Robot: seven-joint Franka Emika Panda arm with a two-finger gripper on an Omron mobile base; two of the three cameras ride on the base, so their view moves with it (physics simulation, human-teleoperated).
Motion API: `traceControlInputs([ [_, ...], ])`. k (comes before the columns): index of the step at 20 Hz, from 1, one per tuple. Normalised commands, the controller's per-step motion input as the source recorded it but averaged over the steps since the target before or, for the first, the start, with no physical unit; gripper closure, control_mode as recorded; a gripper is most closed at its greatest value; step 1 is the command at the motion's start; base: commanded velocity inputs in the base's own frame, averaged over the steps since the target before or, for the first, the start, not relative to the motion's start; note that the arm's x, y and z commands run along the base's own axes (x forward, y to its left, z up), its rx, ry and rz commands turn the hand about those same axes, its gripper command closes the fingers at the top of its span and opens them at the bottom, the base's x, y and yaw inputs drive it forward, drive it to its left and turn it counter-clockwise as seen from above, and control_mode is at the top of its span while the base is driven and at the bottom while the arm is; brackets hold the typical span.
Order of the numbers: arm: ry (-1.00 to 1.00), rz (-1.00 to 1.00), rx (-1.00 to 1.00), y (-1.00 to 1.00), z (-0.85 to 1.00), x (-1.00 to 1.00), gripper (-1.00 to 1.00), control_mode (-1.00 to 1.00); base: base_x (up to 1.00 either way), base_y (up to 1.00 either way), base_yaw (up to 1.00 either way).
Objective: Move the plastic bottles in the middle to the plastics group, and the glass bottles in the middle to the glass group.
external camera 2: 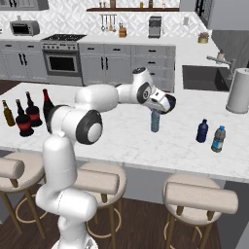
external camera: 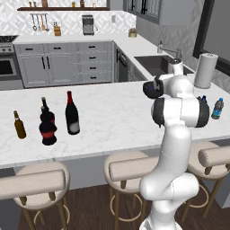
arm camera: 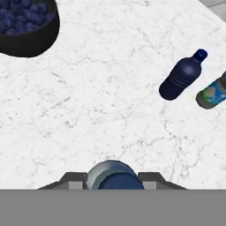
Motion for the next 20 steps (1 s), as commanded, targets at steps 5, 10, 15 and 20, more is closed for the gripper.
traceControlInputs([
  [5, -0.01, -0.16, 0.0, -0.48, 0.09, -0.49, 1.0, -1.0, 0.0, 0.0, 0.0],
  [10, -0.05, -0.09, 0.0, -0.31, -0.04, -0.78, 1.0, -1.0, 0.0, 0.0, 0.0],
  [15, -0.11, -0.13, -0.02, -0.45, -0.15, -0.19, 1.0, -1.0, 0.0, 0.0, 0.0],
  [20, -0.02, -0.13, -0.01, -0.49, -0.08, 0.0, 1.0, -1.0, 0.0, 0.0, 0.0],
])
